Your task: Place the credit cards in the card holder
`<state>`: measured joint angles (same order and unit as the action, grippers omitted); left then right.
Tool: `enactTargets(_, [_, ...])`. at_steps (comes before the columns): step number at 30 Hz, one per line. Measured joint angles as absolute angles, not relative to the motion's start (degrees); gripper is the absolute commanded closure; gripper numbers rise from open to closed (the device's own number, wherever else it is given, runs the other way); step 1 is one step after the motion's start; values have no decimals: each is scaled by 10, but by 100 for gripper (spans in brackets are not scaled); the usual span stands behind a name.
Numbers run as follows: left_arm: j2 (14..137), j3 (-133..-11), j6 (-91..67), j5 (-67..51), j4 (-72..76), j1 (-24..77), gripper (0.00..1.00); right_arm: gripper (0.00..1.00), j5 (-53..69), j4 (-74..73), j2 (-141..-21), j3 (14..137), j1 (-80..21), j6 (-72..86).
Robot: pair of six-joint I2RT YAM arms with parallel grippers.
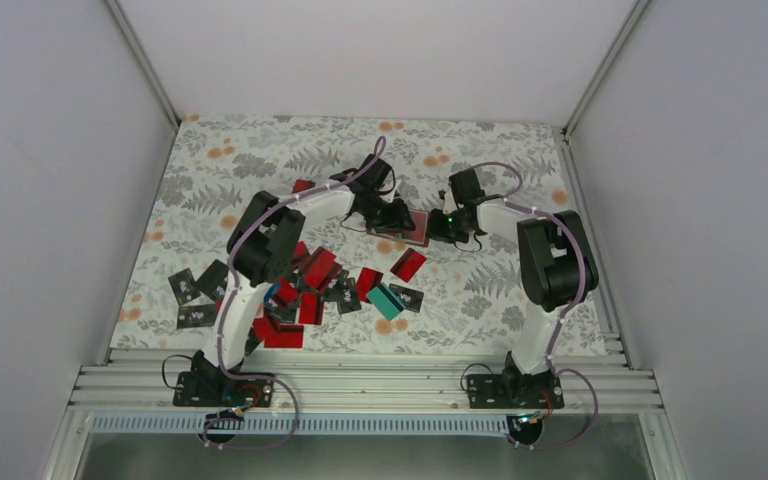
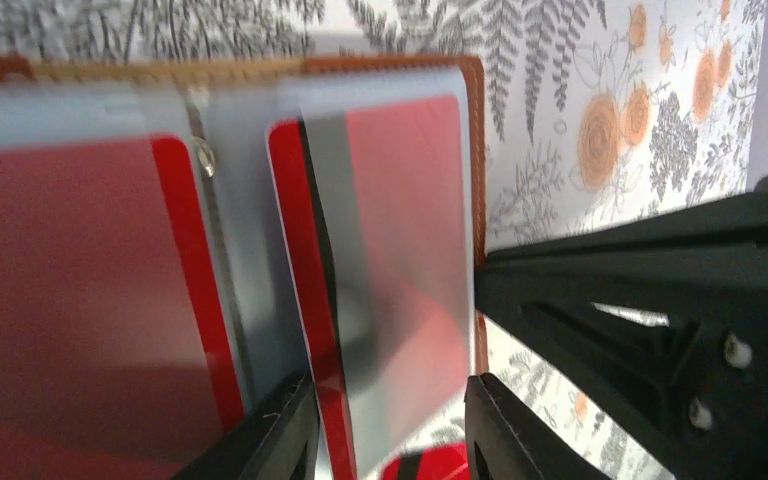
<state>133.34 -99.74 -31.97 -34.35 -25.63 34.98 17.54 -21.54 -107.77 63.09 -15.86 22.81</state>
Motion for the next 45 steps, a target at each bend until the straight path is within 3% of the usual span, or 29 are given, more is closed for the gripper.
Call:
enactTargets(5, [1287, -967, -317, -324, -287, 357, 36, 93, 176, -213, -1078, 630, -160, 228])
enactTargets(10, [1227, -944, -305, -296, -301, 355, 25, 93, 177, -212, -1078, 630, -160, 227])
enactTargets(13, [1179, -909, -300, -268, -303, 346, 27, 93, 178, -210, -1078, 629, -160, 226])
enactTargets(16, [1148, -882, -281, -227, -307, 329, 35, 93, 179, -208, -1078, 628, -160, 226])
enactTargets(25, [1175, -879, -160, -105, -319, 314, 51, 93, 180, -208, -1078, 628, -160, 224])
enactTargets(41, [1263, -943, -24, -13, -348, 315, 53, 93, 182, -208, -1078, 628, -160, 222])
enactTargets(45, [1263, -943, -10, -16, -347, 316, 48, 93, 182, -208, -1078, 628, -160, 222])
